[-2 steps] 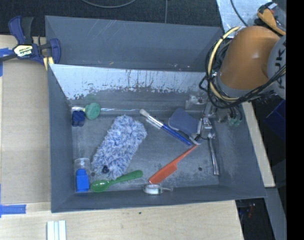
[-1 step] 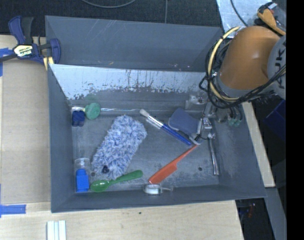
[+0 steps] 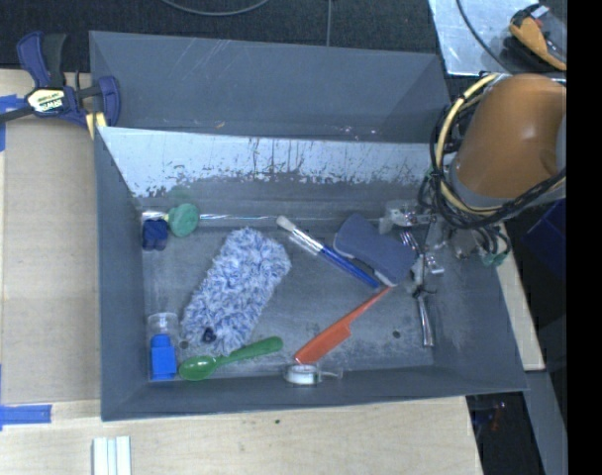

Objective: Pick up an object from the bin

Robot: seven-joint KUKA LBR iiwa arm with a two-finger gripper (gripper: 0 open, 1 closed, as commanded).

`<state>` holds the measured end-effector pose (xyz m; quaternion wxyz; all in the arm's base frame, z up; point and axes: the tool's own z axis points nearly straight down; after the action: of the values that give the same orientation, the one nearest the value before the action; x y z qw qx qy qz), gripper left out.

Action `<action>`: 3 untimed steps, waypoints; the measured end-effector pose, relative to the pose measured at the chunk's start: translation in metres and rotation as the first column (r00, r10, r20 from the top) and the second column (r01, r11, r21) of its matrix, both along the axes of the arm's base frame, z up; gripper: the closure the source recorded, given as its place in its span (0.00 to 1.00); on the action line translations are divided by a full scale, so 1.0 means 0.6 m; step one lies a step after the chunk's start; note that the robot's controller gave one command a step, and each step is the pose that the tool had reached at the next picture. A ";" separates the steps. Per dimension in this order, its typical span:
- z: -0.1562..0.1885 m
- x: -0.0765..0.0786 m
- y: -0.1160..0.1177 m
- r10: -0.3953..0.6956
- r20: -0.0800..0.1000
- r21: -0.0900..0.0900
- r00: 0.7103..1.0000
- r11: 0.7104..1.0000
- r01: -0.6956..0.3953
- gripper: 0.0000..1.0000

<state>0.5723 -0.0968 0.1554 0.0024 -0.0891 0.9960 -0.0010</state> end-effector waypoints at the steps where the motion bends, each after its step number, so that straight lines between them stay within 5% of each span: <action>1: -0.053 0.000 0.140 -0.197 -0.003 0.005 0.980 0.980 0.197 0.00; 2: -0.105 -0.023 0.088 -0.108 0.005 -0.003 0.994 0.994 0.108 0.00; 3: -0.114 -0.026 0.092 -0.165 0.007 -0.001 0.986 0.986 0.165 0.00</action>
Offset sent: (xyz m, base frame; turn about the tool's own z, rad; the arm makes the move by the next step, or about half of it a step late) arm -0.0141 0.0536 -0.0625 0.1071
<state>0.5567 -0.0414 0.0871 0.0056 -0.0063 1.0000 -0.0023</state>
